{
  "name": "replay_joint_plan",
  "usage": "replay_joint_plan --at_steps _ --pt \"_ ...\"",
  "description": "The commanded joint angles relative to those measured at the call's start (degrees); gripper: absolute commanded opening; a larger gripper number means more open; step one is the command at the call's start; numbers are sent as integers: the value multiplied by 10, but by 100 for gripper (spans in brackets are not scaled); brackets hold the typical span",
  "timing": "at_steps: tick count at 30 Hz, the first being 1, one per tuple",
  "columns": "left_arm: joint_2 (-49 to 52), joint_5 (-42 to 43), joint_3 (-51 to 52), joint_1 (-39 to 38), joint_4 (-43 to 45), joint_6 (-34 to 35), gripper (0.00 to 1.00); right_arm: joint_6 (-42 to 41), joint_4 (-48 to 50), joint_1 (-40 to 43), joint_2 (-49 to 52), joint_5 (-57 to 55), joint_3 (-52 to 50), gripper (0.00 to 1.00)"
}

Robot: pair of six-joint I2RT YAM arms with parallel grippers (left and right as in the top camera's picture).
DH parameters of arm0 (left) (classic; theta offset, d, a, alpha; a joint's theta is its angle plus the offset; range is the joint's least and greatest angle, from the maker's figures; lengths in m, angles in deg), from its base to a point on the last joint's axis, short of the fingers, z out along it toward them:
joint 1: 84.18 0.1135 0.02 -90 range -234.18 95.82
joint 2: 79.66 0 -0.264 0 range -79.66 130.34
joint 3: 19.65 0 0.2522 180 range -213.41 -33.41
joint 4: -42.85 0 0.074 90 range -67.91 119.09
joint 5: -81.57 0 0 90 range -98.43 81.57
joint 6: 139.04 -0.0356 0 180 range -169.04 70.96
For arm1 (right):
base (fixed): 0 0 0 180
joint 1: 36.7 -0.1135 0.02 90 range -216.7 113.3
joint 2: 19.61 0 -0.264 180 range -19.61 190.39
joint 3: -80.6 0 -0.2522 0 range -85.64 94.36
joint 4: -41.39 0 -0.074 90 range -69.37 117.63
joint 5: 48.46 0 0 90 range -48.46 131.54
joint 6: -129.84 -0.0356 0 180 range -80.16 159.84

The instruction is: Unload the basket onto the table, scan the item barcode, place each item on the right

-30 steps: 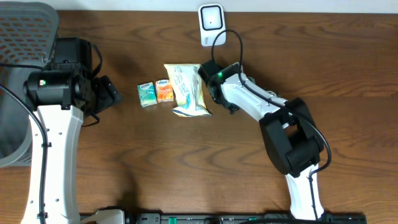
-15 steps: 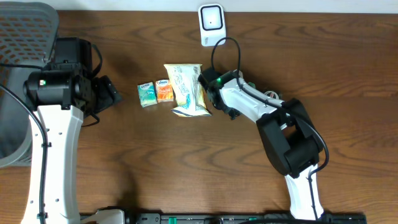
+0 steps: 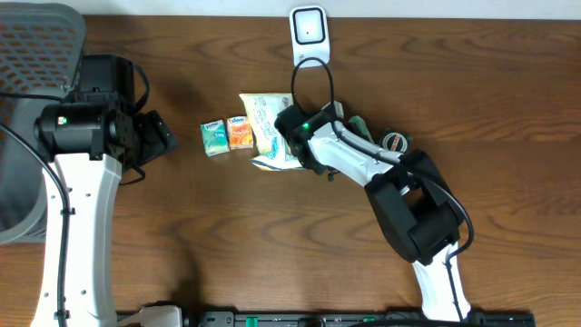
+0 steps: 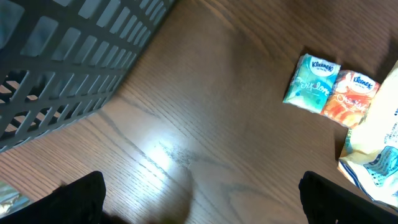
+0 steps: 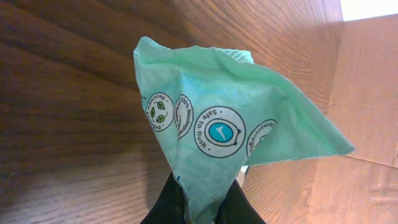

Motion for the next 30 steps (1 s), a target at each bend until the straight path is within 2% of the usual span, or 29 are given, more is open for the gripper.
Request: replay_joint_plan --at_steps 1,6,11,16,20,26,27,30 --pt "3 -5 0 3 -2 5 98 -6 0 11 5 -26 -8 4" --pt "3 -5 0 3 -2 5 98 -6 9 14 5 -15 -22 6" --pt "3 -5 0 3 -2 5 98 -6 15 13 5 8 -39 14" --pt "3 -5 0 3 -2 5 98 -6 4 2 5 43 -37 40" --pt "3 -5 0 3 -2 5 98 -6 -20 -20 5 45 -30 52" --pt "3 -5 0 3 -2 5 98 -5 -61 -64 5 46 5 56" --pt "3 -5 0 3 -2 5 98 -5 -69 -74 5 44 13 48" --pt "3 -5 0 3 -2 5 98 -6 -72 -85 5 49 17 41"
